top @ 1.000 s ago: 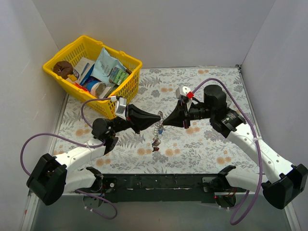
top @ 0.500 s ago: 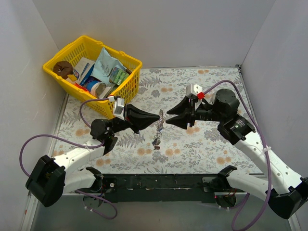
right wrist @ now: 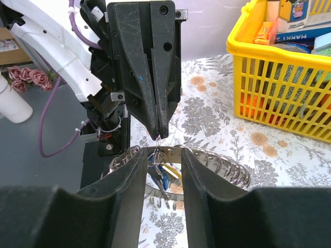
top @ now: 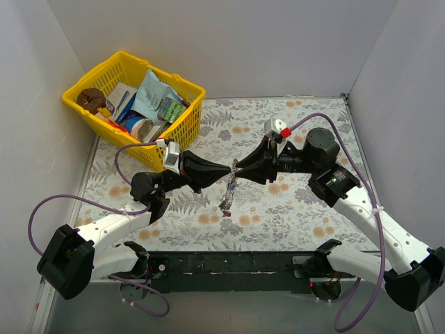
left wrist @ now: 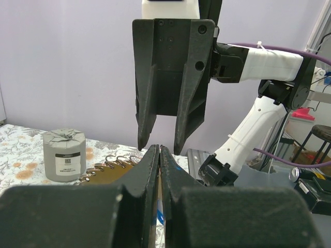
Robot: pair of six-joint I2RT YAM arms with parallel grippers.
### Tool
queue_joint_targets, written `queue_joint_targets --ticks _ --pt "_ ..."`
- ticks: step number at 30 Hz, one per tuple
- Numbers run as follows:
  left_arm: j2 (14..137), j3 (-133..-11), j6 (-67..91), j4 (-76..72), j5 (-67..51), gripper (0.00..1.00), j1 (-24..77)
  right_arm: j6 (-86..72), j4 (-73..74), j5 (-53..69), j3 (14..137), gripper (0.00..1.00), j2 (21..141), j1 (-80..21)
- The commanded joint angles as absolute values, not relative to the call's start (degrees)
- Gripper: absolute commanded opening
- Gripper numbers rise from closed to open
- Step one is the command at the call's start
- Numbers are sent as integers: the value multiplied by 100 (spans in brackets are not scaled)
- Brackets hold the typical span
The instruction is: Put the keys on the keyring
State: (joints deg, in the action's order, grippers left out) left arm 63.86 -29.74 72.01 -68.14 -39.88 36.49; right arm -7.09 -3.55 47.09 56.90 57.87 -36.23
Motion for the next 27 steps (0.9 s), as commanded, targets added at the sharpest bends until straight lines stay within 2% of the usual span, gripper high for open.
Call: queue_joint_targets --ticks 1,6,9,15,16,20,24,27 --pt "6214 -3067 7163 -7040 -3885 0 3621 -817 -729 4878 5651 39 5774 -3674" --pt "6223 -3059 7198 -7093 -3867 0 3621 -879 -791 4939 5573 35 5845 -3709" --pt "6205 -3041 7207 -7119 -3876 0 3621 -923 -852 4974 5563 29 5897 -3718" --pt "6188 -3032 7216 -7198 -3937 0 3630 -1055 -1028 5089 5616 9 6064 -3788" --pt "6179 -3050 7207 -7190 -3929 0 3621 -1072 -1037 5089 5634 2 6073 -3814" --pt "6117 -3059 7137 -7084 -3964 0 3621 -959 -897 5010 5800 1 6108 -3841" --pt "5933 -3234 6786 -6148 -4086 0 3621 -467 -12 4756 6204 1 6161 -3841" --pt "5705 -3689 6093 -4710 -4350 16 3621 209 1032 4624 6721 1 6310 -3841"
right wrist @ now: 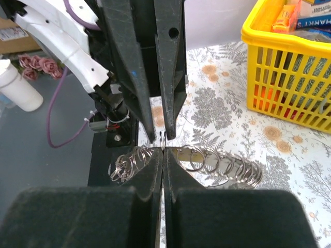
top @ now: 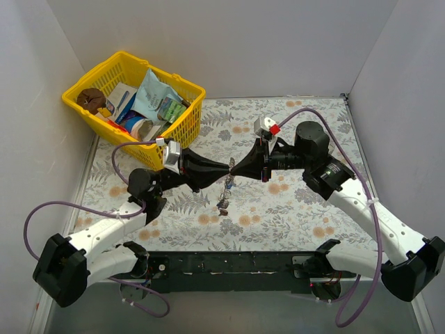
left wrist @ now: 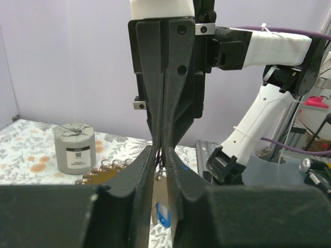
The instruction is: Put the keys on the keyring
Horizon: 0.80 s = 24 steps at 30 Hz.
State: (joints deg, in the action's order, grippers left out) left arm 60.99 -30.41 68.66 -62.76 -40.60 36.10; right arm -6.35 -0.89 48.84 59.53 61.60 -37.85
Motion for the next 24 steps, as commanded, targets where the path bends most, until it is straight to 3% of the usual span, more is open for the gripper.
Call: queue_joint_targets --ticks 1,5,11,17,21,24 --pt "5661 -3804 5899 -4337 -4411 30 3621 359 1263 4623 6845 1 6371 -3832" --pt "5537 -4525 4845 -2421 -4509 57 3621 1175 2301 4693 7434 1 6723 -3823" --pt "5949 -5703 3561 521 -5044 75 3621 2056 4032 5080 8523 1 7531 -3823" --pt "6302 -6205 2892 1519 -5282 75 3612 2961 5571 5466 9517 1 8199 -3823" --pt "6354 -6284 2549 1863 -5230 66 3612 3541 6738 5861 9948 1 8735 -3823" --pt "6451 -6311 2487 1960 -5299 60 3612 3656 6742 6116 9748 1 8728 -3823"
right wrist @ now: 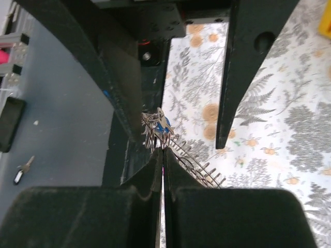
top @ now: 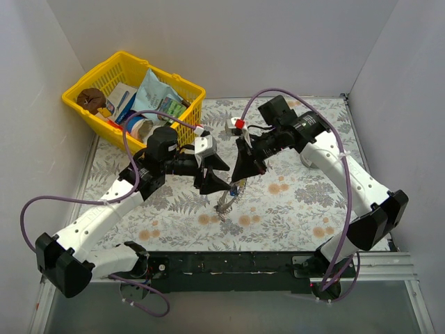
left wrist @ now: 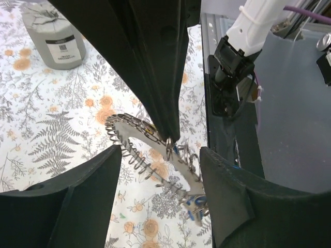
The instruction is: Put the keys on the keyring
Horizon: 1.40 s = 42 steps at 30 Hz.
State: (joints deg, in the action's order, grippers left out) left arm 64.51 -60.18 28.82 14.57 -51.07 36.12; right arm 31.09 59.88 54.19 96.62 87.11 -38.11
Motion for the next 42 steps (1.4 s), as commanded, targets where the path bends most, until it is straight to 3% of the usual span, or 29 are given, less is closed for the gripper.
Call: queue_joint_targets --ticks 1,21,24,29,37,42 --pt "6477 -6311 2479 1960 -5317 57 3612 3665 6733 6117 9695 1 8710 -3823" --pt "7136 -6486 2883 1846 -6425 33 3595 3419 6293 5906 9290 1 8578 -3823" --pt "7224 -6539 2962 1837 -6477 24 3595 3401 6284 5906 9299 1 8578 -3823" --pt "7251 -6548 2988 1846 -6329 0 3595 3366 6249 5793 9255 1 8552 -3823" --pt "6988 -6434 3093 1688 -5757 0 3595 2999 5750 5494 9185 1 8359 -3815" --pt "6645 -6030 3410 828 -5292 0 3586 2427 4853 5151 8755 25 7849 -3771"
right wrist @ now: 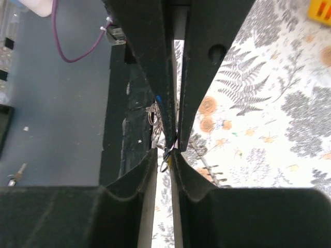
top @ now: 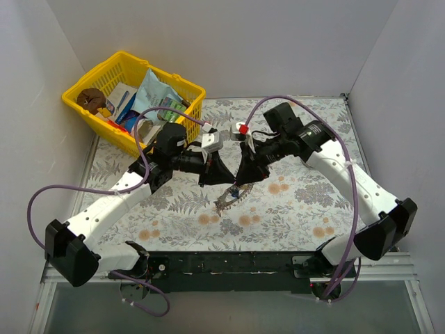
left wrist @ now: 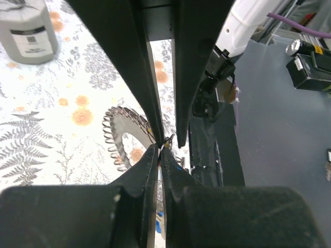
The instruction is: Put the keys on the keyring
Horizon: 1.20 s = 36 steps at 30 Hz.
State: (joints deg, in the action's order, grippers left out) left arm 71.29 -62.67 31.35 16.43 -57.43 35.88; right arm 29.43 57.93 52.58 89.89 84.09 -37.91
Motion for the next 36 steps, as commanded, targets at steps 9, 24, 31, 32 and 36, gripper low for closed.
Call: queue_joint_targets --ticks 9,24,31,32,36 --pt "5916 -4888 4507 -1624 -4378 0 3542 1837 3797 5062 8227 71 7155 -3472" --pt "5686 -3700 6134 -4877 -3928 0 3533 1547 2997 5203 7779 64 6785 -3358" --pt "5827 -3604 6442 -5467 -4113 0 3533 1398 2708 5151 7717 60 6689 -3322" --pt "5853 -3595 6468 -5554 -4122 0 3533 1380 2646 5124 7699 60 6628 -3314" --pt "5897 -3621 6486 -5564 -4166 0 3533 1213 2347 5142 7655 56 6513 -3305"
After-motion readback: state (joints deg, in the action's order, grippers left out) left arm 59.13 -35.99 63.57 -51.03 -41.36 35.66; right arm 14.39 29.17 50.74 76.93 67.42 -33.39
